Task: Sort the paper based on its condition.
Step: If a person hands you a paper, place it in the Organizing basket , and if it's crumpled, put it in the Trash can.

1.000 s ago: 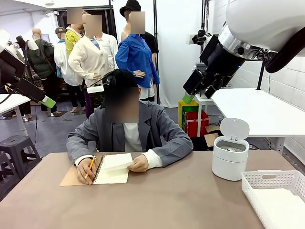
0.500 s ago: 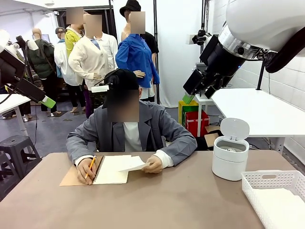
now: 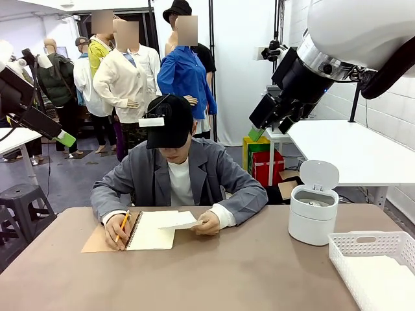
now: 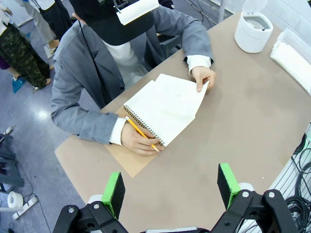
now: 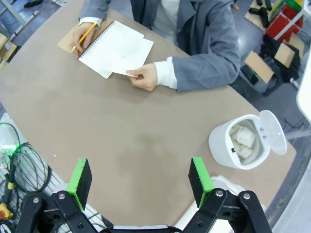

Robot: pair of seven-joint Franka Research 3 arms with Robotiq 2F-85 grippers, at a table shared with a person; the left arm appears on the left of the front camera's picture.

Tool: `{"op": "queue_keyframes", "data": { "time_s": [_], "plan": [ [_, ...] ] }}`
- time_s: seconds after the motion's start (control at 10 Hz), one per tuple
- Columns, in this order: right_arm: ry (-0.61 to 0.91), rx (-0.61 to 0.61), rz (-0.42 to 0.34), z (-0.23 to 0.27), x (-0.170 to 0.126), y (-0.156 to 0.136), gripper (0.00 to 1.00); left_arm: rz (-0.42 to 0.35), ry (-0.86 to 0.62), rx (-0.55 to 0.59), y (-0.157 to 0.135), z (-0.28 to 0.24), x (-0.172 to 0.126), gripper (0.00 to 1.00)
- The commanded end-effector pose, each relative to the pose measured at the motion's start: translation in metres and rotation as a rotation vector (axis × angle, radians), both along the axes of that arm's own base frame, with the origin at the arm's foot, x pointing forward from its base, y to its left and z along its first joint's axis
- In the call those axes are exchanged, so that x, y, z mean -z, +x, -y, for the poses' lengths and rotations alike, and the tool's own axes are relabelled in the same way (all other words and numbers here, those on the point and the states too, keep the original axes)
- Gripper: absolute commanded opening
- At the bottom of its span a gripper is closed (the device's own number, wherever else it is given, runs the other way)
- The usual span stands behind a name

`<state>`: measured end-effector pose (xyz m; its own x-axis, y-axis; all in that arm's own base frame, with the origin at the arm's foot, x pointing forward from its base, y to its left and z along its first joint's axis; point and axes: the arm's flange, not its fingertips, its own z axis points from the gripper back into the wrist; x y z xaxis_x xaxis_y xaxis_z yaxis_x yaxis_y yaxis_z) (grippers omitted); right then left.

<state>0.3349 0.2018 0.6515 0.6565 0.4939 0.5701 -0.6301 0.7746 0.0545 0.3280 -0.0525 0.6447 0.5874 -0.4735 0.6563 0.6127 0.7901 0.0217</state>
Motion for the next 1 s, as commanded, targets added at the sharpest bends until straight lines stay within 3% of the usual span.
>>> {"op": "queue_keyframes", "data": {
  "time_s": [0.0,0.9],
  "plan": [
    [0.001,0.001,0.001,0.0002,-0.0001,0.0003,1.00,0.000,0.002,0.002,0.0003,-0.0002,0.0005,1.00],
    [0.001,0.001,0.001,0.0002,-0.0001,0.0003,1.00,0.000,0.002,0.002,0.0003,-0.0002,0.0005,1.00]
  ]
}}
